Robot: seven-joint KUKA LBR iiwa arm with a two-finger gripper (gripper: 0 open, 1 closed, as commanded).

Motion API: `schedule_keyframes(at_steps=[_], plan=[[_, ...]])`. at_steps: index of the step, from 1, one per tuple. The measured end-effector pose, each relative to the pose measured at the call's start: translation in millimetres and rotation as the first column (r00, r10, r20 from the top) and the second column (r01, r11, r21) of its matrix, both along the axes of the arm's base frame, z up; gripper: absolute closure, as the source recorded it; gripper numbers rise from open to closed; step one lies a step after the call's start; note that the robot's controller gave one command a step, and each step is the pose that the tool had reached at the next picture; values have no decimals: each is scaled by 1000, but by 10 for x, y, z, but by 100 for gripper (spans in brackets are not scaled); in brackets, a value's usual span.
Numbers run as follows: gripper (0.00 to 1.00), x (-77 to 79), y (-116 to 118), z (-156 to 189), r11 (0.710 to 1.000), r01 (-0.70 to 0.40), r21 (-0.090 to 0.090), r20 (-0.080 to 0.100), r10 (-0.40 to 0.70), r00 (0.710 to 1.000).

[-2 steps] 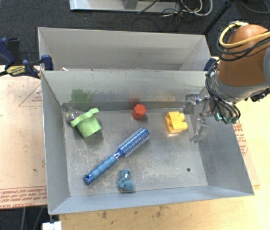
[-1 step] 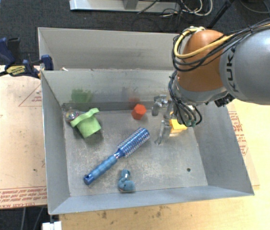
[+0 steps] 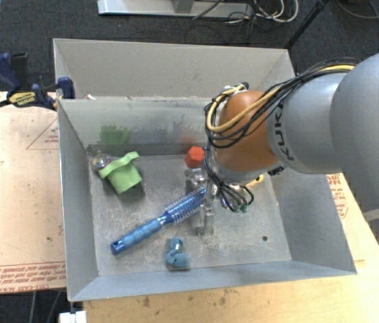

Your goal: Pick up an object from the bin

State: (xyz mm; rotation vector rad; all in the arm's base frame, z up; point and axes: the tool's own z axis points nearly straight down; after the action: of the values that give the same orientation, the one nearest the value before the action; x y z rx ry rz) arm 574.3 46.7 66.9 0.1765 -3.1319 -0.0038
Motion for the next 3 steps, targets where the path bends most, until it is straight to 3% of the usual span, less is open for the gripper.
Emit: schedule_keyframes(at_steps=[1, 2, 3], plan=[[100, 14, -13, 23, 1000, 1, -1, 4, -1, 1000], [100, -173, -108, 975, 455, -891, -11, 14, 891, 454], [100, 358, -170, 2, 578, -816, -3, 11, 816, 578]])
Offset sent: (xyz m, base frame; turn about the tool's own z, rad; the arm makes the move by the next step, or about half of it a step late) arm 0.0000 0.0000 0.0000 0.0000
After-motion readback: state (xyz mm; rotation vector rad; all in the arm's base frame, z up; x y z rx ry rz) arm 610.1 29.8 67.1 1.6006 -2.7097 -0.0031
